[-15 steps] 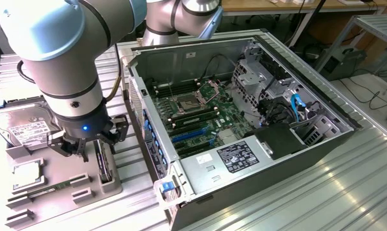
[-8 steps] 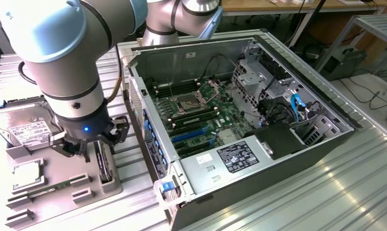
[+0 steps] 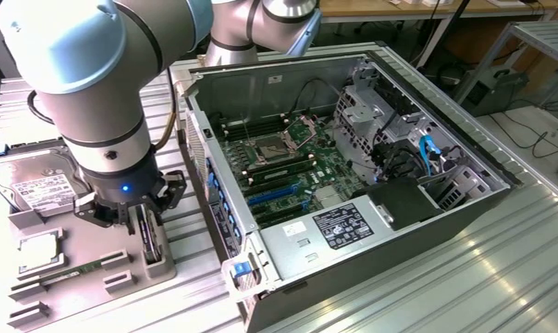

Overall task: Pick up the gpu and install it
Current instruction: 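Pick up the gpu and move the gpu toward the slot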

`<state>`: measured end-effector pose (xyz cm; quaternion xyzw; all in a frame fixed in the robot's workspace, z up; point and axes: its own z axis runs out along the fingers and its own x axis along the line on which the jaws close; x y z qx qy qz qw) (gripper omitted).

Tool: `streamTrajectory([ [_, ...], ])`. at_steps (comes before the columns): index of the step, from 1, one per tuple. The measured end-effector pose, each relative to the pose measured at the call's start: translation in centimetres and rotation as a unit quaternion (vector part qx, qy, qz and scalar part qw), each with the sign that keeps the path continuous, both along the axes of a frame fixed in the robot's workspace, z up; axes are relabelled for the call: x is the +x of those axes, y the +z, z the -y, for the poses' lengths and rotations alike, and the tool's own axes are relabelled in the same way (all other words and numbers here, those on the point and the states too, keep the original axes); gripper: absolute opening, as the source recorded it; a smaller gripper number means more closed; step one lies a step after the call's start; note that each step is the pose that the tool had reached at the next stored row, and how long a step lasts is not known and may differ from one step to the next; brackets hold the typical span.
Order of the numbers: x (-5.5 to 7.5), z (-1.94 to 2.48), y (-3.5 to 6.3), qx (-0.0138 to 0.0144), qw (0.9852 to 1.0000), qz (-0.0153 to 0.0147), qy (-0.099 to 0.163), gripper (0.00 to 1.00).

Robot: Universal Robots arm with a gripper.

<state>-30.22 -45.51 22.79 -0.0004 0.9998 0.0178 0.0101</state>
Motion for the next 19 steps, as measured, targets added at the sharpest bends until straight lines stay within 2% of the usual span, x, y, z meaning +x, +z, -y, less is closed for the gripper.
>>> streamTrajectory([
  [8, 0.22, -0.01, -0.07, 0.0001, 1.0, 0.0001, 0.0, 0.45],
  [11, 0.23, -0.24, -0.07, 0.0001, 1.0, 0.0001, 0.0, 0.45],
  [19, 0.21, -0.37, -0.06, -0.0005, 1.0, 0.0001, 0.0, 0.45],
])
